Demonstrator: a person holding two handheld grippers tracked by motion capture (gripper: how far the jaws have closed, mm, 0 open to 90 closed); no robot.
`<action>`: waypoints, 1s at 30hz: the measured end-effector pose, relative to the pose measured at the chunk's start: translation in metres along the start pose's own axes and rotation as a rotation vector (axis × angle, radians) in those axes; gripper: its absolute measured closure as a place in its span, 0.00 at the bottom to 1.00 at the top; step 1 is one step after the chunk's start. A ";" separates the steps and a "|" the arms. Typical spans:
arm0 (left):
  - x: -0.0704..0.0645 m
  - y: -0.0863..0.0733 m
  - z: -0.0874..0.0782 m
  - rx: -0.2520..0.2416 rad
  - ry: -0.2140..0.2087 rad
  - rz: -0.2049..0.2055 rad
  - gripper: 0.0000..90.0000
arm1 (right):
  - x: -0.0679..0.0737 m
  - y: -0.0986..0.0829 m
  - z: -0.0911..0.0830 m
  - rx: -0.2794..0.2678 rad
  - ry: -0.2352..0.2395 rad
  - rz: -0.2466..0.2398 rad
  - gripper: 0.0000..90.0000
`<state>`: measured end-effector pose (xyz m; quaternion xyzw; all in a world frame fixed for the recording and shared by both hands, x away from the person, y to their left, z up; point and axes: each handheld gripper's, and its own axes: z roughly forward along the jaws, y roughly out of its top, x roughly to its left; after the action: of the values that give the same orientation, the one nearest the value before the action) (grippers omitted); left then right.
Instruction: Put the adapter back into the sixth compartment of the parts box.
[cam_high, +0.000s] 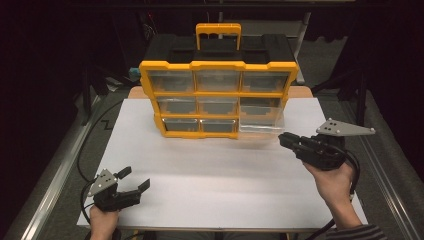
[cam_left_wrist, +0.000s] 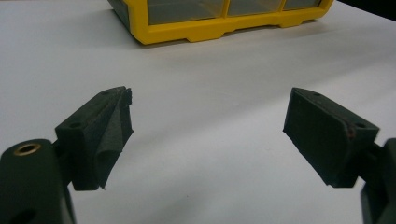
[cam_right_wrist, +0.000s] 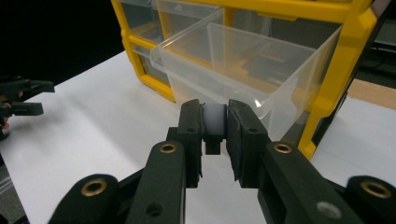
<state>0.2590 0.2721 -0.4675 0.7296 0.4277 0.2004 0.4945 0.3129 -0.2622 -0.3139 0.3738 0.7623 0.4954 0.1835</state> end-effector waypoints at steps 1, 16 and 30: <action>0.000 0.000 0.000 0.000 -0.002 -0.004 0.18 | -0.001 0.002 0.001 0.000 -0.004 0.001 0.85; 0.000 0.001 0.000 -0.006 -0.013 -0.014 0.18 | -0.015 0.028 0.021 0.005 -0.026 0.019 0.85; 0.000 0.001 0.000 -0.005 -0.013 0.010 0.18 | -0.019 0.041 0.044 0.051 -0.053 0.012 0.85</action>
<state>0.2595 0.2716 -0.4670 0.7318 0.4202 0.1991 0.4982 0.3694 -0.2399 -0.2983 0.3957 0.7674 0.4669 0.1911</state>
